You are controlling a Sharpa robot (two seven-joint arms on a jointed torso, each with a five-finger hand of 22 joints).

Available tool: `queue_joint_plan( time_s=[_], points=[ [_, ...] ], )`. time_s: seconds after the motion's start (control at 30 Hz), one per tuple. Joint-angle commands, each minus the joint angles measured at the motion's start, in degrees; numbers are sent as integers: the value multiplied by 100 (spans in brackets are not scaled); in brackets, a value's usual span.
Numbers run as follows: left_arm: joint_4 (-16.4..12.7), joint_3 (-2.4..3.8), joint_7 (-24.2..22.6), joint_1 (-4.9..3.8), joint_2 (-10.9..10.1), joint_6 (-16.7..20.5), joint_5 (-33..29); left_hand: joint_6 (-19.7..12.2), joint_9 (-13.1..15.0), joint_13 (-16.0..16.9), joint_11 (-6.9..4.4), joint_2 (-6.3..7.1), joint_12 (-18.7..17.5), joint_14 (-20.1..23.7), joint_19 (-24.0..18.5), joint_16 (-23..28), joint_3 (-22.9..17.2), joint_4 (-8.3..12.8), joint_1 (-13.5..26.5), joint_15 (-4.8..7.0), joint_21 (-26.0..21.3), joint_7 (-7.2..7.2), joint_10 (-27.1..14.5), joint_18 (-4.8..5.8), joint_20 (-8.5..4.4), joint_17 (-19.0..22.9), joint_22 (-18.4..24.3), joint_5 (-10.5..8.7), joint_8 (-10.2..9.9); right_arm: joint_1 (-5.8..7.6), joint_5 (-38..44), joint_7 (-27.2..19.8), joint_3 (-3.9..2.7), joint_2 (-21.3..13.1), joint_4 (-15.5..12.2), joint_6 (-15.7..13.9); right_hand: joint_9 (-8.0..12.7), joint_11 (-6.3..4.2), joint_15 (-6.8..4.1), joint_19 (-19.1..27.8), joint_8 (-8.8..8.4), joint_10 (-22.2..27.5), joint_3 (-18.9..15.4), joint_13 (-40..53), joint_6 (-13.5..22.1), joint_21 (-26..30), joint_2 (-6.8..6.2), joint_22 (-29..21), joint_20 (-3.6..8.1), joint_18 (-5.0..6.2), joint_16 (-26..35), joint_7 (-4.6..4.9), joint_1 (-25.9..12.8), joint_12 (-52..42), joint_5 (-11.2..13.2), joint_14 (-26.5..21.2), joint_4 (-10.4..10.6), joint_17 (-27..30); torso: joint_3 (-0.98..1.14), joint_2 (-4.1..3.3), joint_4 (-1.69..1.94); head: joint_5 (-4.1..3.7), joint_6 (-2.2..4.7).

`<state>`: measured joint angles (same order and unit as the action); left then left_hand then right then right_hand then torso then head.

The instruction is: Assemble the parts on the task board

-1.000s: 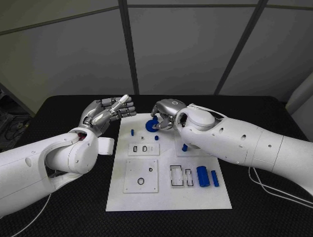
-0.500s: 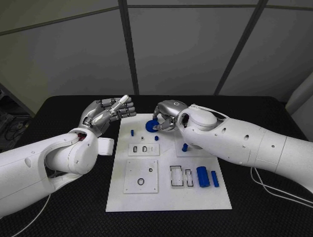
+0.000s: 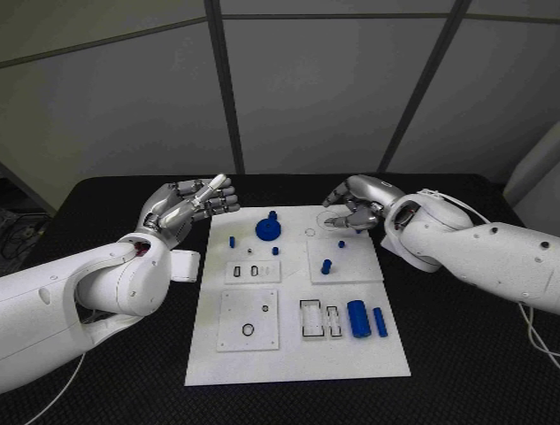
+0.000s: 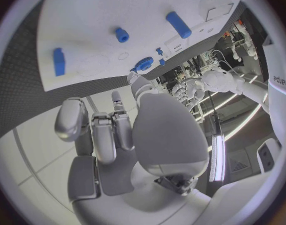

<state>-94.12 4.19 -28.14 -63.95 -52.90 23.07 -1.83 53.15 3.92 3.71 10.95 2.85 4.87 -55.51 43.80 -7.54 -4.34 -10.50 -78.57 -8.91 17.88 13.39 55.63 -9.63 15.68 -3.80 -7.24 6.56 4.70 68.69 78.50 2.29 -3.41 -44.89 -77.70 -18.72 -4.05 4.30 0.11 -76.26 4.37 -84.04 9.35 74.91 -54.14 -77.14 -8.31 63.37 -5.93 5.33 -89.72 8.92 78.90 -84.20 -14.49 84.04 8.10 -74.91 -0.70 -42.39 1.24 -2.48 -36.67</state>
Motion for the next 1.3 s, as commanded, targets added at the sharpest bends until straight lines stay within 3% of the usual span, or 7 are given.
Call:
queue_joint_plan(
  time_s=[0.03, 0.17, 0.33, 0.43, 0.87, 1.3],
  points=[
    [9, 4, -22, -9, 16, -97, 48, 47, -4, -1, -6, -72, -28, -59, 39, 27, 4, 39, 0, -5, 20, 0, 59, -93, -19, -8, 7, -23, -23, 10, -952, -611, 0, -194, -1, 374, 4, -27, -23, 38, -17, -47, -47, 785, 25, 29, -53, -5, -10, -8, 18, -5, 43, 30, -37, 566, -26, -1379, 29, -4, -56, -37, 24],
    [22, 4, -19, -8, 33, -108, 48, 51, -5, -1, -8, -74, -29, -71, 43, 25, 4, 43, 1, -2, 22, -1, 63, -94, -20, -9, 8, -23, -26, 9, -1074, -657, 2, -427, 96, 415, 7, -20, -18, 40, -30, -44, -94, 782, 42, 32, -74, -8, -11, -9, 18, 4, 94, 34, -53, 566, -73, -1382, 48, -5, -76, -63, 47],
    [41, 4, -15, -7, 54, -114, 48, 51, -5, -1, -8, -74, -29, -71, 43, 25, 4, 43, 1, -2, 22, -1, 63, -94, -20, -9, 8, -23, -26, 7, -1090, -672, 3, -507, 290, 440, 10, -18, -16, 41, -41, -40, -116, 777, 63, 35, -75, -11, -13, -8, 17, 5, 124, 39, -58, 567, -97, -1383, 50, -17, -57, -100, 38],
    [53, 4, -13, -6, 67, -117, 48, 51, -5, -1, -8, -74, -29, -71, 43, 25, 4, 43, 1, -2, 22, -1, 63, -94, -20, -9, 8, -23, -26, 5, -1053, -674, 4, -480, 414, 466, 13, -17, -15, 45, -51, -39, -135, 776, 86, 39, -66, -18, -15, -7, 18, 6, 152, 41, -76, 566, -116, -1381, 38, -10, -46, -112, 17],
    [86, 3, -11, -3, 88, -121, 48, 57, -5, -1, -10, -77, -31, -88, 49, 22, 4, 49, 3, 1, 25, -4, 70, -94, -23, -11, 9, -24, -29, -4, -889, -641, 5, -218, 776, 558, 14, -15, -14, 48, -55, -40, -143, 778, 101, 44, -45, -26, -16, -5, 15, 8, 169, 40, -98, 568, -125, -1390, 27, -9, -47, -104, -12],
    [99, 3, -8, -1, 83, -118, 60, 57, -5, -1, -10, -77, -31, -88, 49, 22, 4, 49, 3, 1, 25, -4, 70, -94, -23, -11, 9, -24, -29, -79, -721, -586, 6, -120, 869, 790, -18, -23, -17, 39, 27, -68, -177, 813, -67, 40, 55, -14, -15, -7, 13, -2, 201, 10, -119, 570, -158, -1397, 29, -8, -59, -85, -48]
  ],
)
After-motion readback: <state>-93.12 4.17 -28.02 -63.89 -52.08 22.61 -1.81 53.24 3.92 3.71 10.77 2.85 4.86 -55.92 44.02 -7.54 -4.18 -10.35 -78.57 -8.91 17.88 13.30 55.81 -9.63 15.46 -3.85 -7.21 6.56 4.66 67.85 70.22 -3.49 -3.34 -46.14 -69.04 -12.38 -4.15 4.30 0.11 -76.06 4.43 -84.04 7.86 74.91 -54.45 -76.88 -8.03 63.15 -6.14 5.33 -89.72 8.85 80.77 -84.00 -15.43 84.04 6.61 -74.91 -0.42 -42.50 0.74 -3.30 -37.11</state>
